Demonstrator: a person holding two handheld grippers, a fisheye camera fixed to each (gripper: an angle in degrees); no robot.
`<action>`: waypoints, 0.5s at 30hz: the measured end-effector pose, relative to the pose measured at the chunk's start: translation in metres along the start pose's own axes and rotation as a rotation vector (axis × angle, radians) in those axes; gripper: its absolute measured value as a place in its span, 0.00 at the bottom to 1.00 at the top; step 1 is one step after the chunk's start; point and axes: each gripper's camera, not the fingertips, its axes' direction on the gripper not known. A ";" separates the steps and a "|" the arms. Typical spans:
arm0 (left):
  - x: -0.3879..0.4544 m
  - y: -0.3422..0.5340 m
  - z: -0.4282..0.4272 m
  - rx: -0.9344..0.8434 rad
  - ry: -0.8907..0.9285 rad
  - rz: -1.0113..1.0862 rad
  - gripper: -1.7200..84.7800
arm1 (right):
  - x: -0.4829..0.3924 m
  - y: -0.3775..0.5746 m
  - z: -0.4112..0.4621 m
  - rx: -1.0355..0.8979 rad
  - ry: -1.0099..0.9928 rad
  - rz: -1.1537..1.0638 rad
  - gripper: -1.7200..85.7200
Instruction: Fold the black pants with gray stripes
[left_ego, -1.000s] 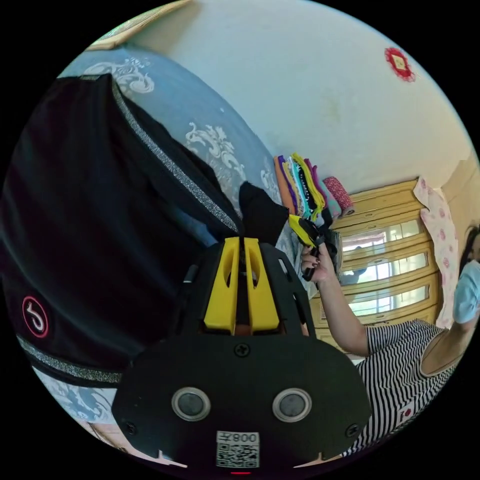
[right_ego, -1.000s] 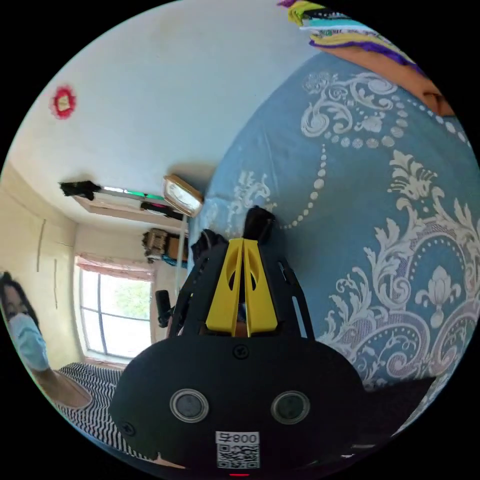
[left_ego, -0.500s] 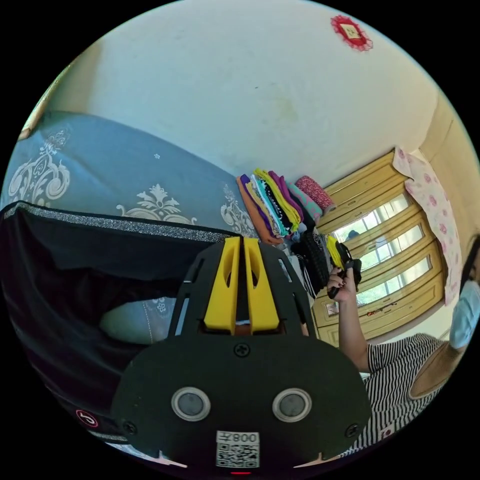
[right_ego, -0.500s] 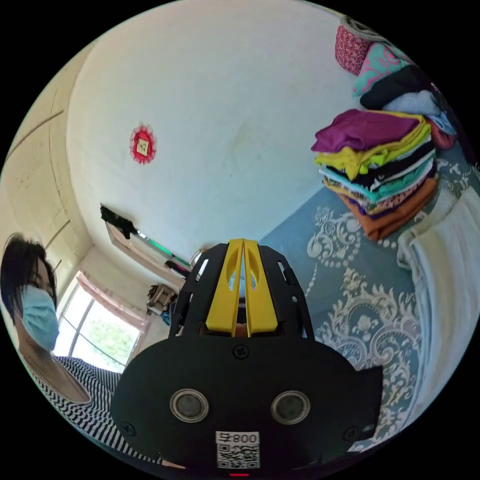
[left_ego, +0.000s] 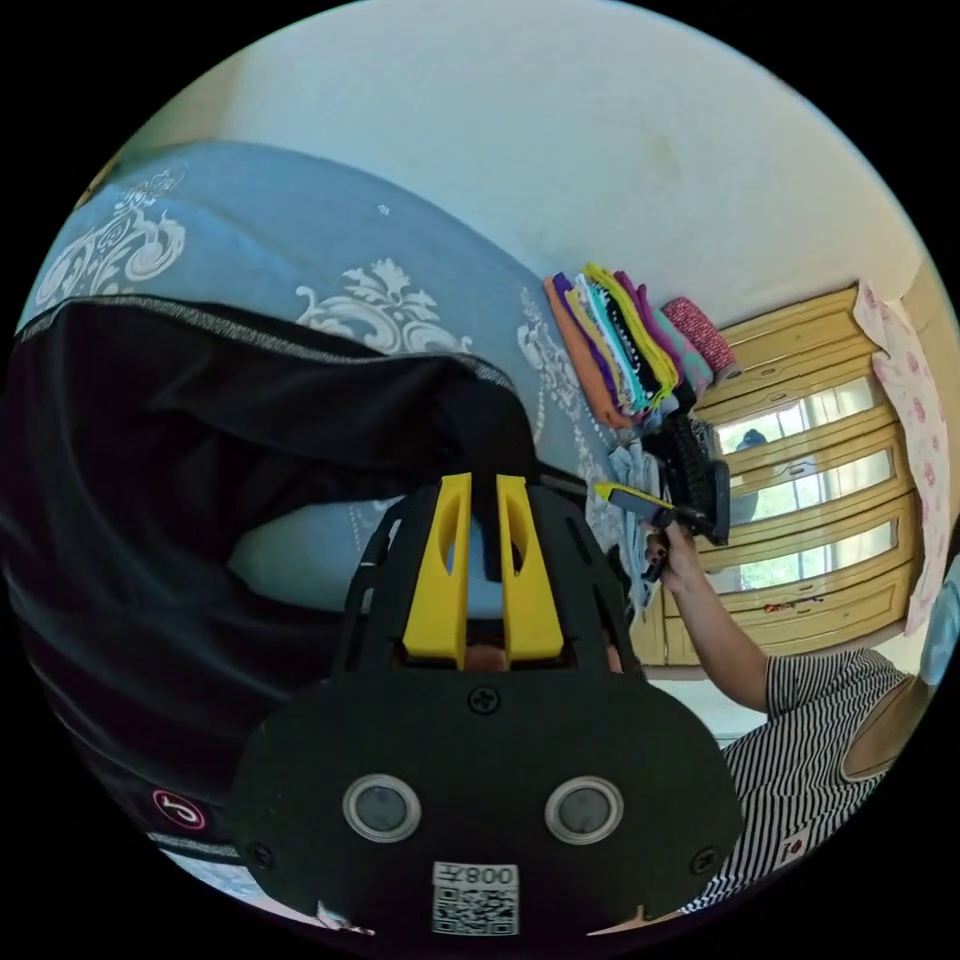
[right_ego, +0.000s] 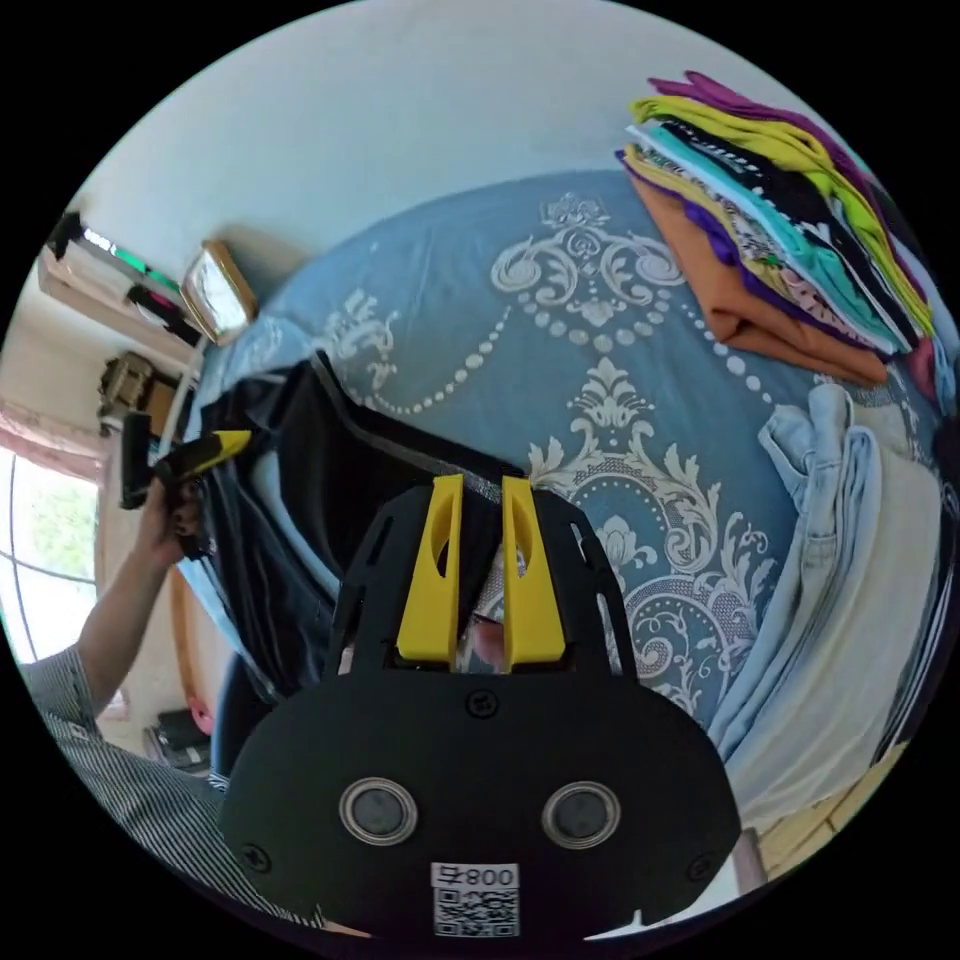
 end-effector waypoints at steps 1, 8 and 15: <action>0.000 0.000 0.002 -0.009 -0.014 0.001 0.07 | -0.010 -0.006 0.010 -0.030 0.074 -0.015 0.10; 0.023 -0.018 0.025 -0.066 -0.182 0.093 0.06 | -0.046 -0.032 0.018 -0.065 0.140 -0.023 0.07; 0.035 -0.029 0.041 -0.158 -0.260 0.104 0.03 | -0.072 -0.059 -0.001 -0.089 0.167 -0.110 0.04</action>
